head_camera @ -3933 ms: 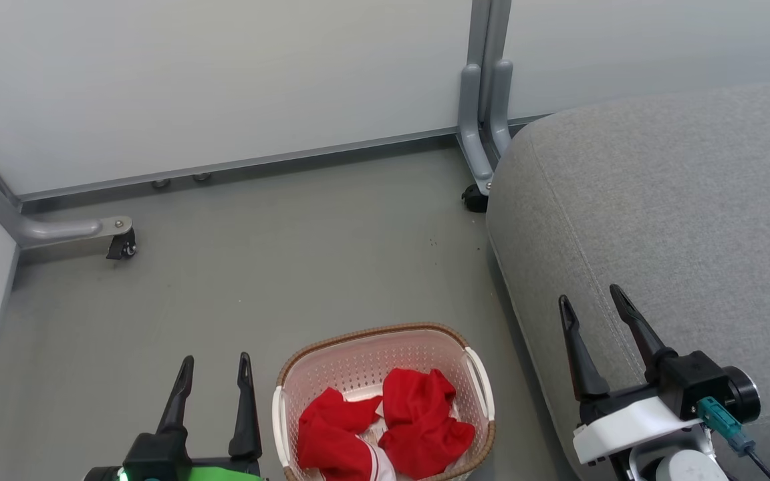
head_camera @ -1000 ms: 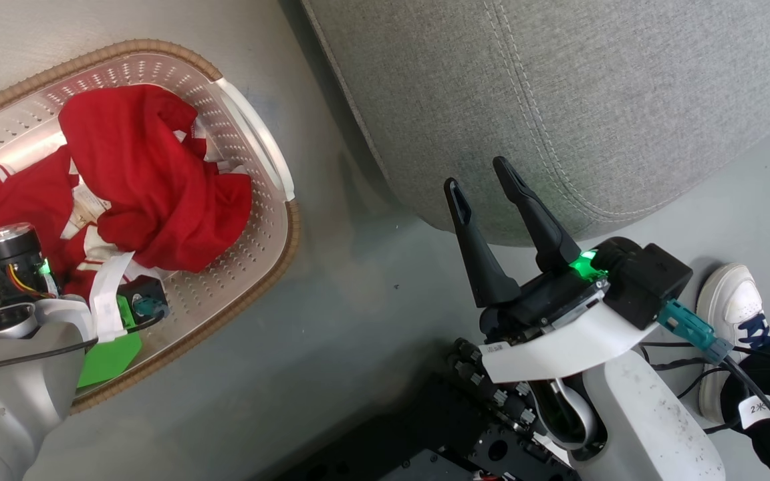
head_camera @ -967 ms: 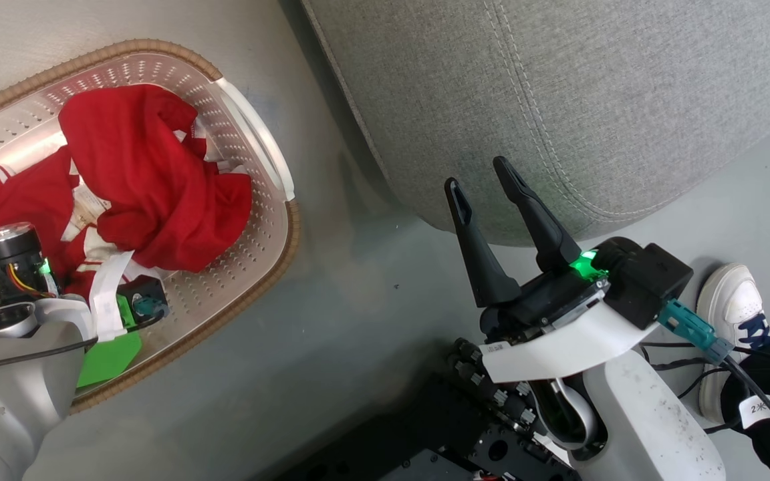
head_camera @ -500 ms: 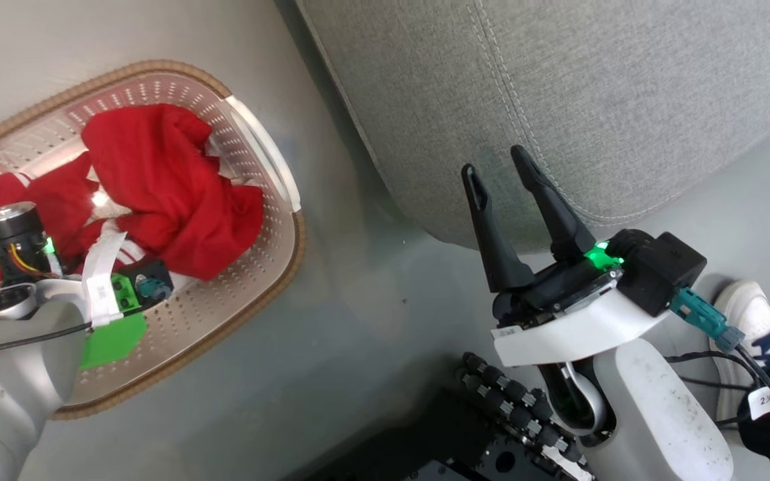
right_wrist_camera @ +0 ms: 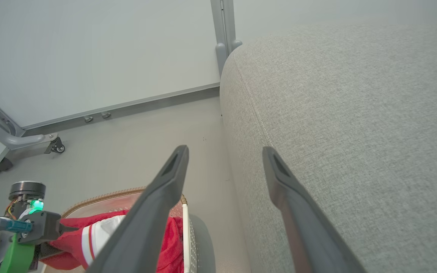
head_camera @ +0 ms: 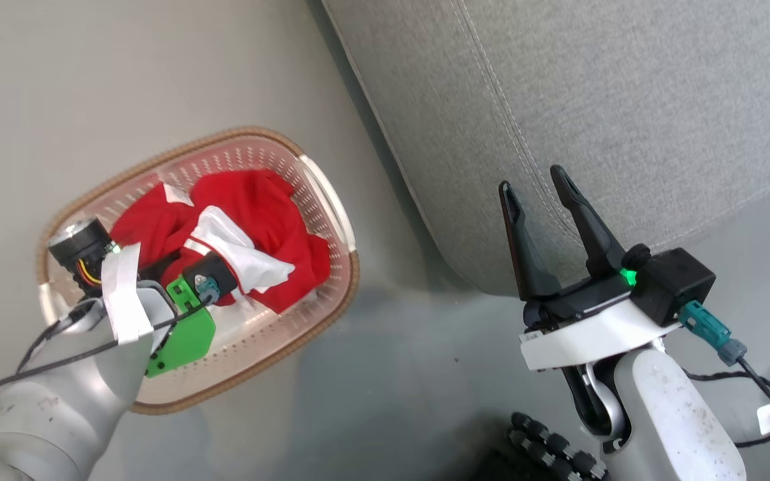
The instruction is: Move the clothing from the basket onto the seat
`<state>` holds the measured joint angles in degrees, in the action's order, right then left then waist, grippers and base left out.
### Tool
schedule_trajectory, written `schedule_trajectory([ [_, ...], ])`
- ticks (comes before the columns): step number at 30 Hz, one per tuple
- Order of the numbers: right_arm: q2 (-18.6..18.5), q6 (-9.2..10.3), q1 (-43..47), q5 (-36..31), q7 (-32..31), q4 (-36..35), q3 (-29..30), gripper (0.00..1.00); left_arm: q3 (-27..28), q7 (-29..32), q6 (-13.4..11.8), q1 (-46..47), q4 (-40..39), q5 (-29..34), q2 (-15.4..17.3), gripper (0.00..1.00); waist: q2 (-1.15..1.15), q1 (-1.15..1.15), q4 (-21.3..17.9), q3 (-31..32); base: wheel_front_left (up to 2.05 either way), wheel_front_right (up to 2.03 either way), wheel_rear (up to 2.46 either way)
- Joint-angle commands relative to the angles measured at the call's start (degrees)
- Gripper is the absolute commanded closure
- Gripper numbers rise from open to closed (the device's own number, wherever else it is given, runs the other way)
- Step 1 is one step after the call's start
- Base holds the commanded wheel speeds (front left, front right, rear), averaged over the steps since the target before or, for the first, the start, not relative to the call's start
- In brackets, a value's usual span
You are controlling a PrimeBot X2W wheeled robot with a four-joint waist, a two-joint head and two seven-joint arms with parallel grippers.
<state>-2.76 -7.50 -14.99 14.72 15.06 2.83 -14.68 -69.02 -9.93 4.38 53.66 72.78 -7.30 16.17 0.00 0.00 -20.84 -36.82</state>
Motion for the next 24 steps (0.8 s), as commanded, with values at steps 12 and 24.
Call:
schedule_trajectory([
  [12,-0.23,0.02,7.10,-5.23,0.18,1.96,2.52,0.00,11.04,-5.30,-6.67,-10.54,-13.49,-10.98,-0.65,1.00,0.00,0.00,12.64,22.90,0.00,0.00,0.00],
  [24,-0.21,0.02,13.15,-7.56,0.18,3.22,3.09,0.00,26.66,-5.30,-8.03,-27.15,-42.51,-13.77,4.30,1.00,0.00,0.00,15.96,33.45,0.00,0.00,0.00],
])
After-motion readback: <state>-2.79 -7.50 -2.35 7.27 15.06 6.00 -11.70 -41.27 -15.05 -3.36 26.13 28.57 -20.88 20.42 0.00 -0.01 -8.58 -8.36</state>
